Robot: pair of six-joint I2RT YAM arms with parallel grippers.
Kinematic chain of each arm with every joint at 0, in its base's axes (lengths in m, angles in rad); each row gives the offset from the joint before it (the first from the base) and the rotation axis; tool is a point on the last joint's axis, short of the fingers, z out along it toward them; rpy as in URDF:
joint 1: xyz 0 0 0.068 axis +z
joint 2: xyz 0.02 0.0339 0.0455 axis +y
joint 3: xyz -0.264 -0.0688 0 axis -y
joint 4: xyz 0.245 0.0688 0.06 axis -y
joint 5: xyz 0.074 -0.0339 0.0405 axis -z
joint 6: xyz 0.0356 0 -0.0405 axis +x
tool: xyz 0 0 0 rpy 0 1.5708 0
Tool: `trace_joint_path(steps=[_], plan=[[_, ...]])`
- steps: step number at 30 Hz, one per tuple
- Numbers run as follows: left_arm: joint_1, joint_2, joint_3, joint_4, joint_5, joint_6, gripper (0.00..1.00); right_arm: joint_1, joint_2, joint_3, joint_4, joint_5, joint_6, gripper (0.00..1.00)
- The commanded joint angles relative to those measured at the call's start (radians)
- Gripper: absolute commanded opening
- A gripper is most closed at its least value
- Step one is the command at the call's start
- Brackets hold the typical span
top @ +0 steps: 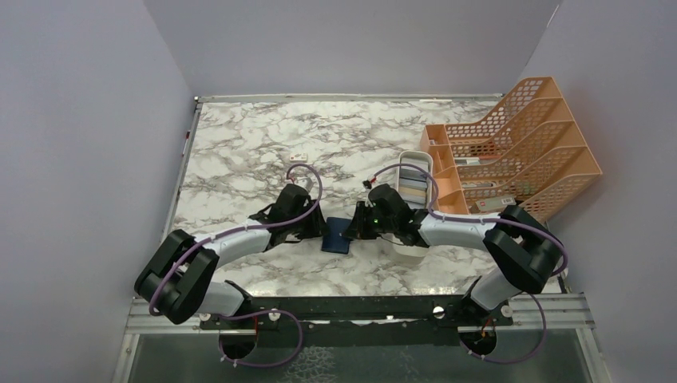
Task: Put the credit cards into the card holder
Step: Close the card holder at the center of the board.
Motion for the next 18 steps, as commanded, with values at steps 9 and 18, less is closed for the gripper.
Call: trace_joint_path(steps=[9, 18], plan=[[-0.002, 0.070, 0.005, 0.039, 0.087, 0.036, 0.46, 0.007, -0.032, -0.020, -0.034, 0.083, 0.020, 0.20], [-0.002, 0.142, 0.021, 0.001, 0.050, 0.033, 0.33, 0.007, 0.007, -0.010, 0.007, 0.060, 0.025, 0.19]])
